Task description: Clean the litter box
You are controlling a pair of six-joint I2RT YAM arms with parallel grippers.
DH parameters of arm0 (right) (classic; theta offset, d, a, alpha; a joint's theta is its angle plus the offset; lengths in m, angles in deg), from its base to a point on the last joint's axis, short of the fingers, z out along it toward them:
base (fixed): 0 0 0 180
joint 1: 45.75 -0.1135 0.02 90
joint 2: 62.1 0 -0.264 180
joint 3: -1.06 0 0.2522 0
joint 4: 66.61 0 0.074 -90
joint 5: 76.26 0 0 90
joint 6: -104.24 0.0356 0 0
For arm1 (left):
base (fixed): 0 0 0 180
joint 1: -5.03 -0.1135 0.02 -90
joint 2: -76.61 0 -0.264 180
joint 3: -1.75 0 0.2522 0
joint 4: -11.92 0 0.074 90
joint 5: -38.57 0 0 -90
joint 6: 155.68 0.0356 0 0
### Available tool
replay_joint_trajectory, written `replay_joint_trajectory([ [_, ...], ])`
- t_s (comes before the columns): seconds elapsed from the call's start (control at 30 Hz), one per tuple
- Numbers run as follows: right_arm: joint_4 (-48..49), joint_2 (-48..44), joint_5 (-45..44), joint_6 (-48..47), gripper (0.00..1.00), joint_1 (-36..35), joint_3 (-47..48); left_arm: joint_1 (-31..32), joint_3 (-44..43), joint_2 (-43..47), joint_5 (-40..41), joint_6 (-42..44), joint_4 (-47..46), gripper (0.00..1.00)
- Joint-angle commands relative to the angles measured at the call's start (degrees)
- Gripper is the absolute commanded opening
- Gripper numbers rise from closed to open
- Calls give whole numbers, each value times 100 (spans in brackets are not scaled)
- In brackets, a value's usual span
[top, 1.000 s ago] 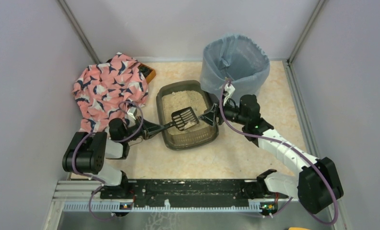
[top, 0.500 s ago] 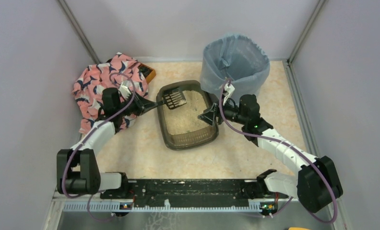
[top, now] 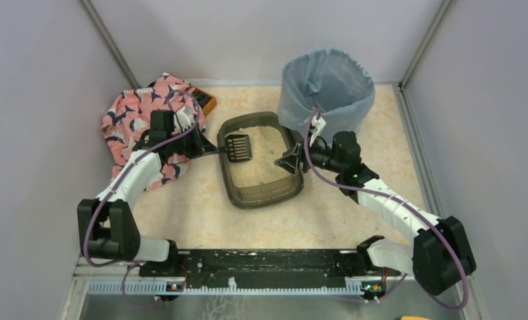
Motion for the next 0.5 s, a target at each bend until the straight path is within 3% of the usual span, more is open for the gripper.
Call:
replay_joint_trajectory([
  [0.0,204,50,-14,-32,54,49,191,14,-638,-214,-44,833,826,0],
  [0.47,258,101,-59,-68,54,48,228,200,-2035,-1068,-611,2506,2523,0],
])
